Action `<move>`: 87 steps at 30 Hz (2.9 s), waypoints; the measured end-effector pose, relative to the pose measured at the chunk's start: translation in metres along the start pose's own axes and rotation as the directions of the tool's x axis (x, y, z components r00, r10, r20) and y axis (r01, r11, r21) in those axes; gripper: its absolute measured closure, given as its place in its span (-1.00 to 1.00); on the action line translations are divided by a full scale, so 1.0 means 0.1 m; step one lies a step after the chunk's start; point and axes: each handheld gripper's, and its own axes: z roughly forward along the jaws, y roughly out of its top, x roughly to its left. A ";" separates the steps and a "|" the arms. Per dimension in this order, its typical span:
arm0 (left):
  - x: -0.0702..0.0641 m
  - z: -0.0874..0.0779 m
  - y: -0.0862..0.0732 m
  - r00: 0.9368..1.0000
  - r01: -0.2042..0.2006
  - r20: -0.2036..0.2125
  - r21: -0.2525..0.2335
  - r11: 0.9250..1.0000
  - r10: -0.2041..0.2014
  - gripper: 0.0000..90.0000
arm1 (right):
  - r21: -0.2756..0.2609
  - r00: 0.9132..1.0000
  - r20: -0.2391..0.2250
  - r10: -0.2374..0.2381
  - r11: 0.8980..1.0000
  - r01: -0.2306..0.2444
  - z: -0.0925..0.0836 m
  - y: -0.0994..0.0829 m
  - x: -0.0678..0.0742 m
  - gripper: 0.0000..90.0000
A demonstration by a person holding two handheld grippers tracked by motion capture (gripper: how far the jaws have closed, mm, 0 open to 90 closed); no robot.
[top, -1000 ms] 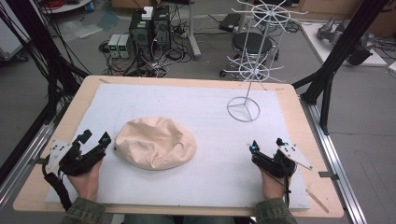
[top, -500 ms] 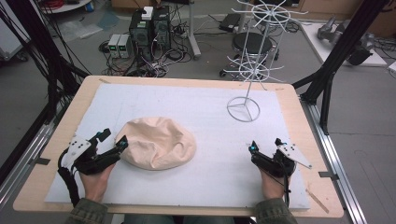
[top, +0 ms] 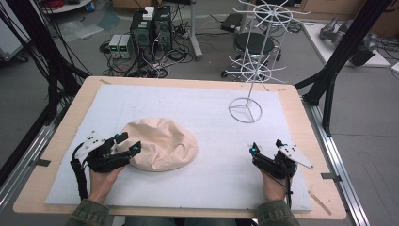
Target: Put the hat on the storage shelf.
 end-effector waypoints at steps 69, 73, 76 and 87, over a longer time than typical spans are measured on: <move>-0.43 0.89 -0.24 0.972 -0.120 0.234 0.540 0.833 -0.011 0.01 | 0.031 0.999 -0.032 -0.025 0.999 0.026 0.04 -0.02 0.04 -0.82; -0.48 0.88 -0.25 0.960 -0.196 0.275 0.517 0.833 0.056 0.26 | 0.037 0.999 -0.030 -0.023 0.999 0.024 0.05 -0.02 0.04 -0.82; -0.50 0.87 -0.25 0.955 -0.217 0.287 0.506 0.835 0.075 0.44 | 0.036 0.999 -0.032 -0.026 0.999 0.027 0.05 -0.02 0.04 -0.82; -0.60 0.81 -0.27 0.922 -0.304 0.353 0.412 0.859 0.157 0.79 | 0.041 0.999 -0.036 -0.016 0.999 0.018 0.05 -0.02 0.04 -0.82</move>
